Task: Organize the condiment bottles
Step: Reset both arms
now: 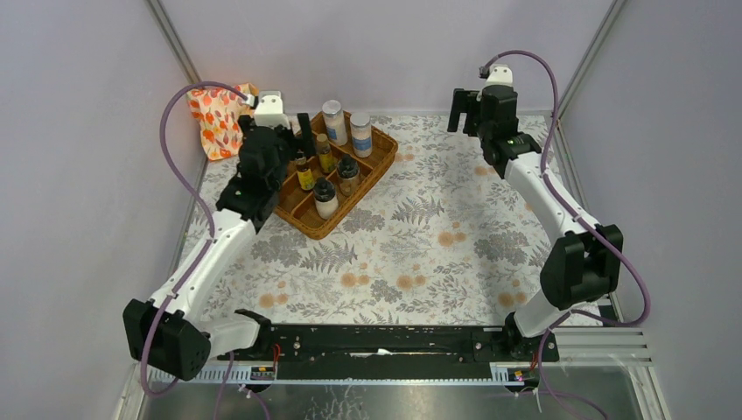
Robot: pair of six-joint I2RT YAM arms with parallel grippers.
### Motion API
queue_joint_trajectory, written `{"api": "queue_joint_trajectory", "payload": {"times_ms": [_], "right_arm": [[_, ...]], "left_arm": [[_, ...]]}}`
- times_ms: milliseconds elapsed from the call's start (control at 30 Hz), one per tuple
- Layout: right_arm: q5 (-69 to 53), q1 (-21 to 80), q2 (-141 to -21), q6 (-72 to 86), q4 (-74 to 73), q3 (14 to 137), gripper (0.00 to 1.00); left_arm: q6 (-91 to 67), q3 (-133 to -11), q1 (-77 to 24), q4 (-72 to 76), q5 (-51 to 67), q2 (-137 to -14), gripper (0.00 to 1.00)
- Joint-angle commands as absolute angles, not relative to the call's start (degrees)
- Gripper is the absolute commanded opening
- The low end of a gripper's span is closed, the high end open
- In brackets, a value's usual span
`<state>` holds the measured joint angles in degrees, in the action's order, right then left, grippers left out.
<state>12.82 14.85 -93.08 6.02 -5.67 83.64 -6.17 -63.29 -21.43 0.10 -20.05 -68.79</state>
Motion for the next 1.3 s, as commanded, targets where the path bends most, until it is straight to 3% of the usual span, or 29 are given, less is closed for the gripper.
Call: {"api": "queue_joint_trajectory", "payload": {"times_ms": [0, 267, 433, 767, 1267], "right_arm": [[14.03, 15.24, -87.72, 3.40, -2.20, 80.56, 1.00], [20.45, 14.57, -86.03, -3.98, 2.27, 76.39, 1.00], [22.42, 13.90, -86.92, -5.03, 3.34, 76.20, 1.00], [23.07, 12.25, -88.68, -5.45, 5.47, 75.29, 1.00], [27.02, 10.99, -92.23, -1.76, 8.23, 76.62, 1.00]], "left_arm": [[-3.61, -64.81, -13.60, -7.68, -10.02, -69.02, 0.99], [2.75, -62.84, -6.67, -3.26, -9.11, -72.02, 0.99], [-3.89, -64.07, -1.54, -0.68, -7.43, -76.04, 0.99], [-2.86, -62.68, -0.03, 2.98, -19.97, -77.52, 0.99], [-11.15, -58.15, 4.43, 8.29, -26.60, -77.02, 0.99]]}}
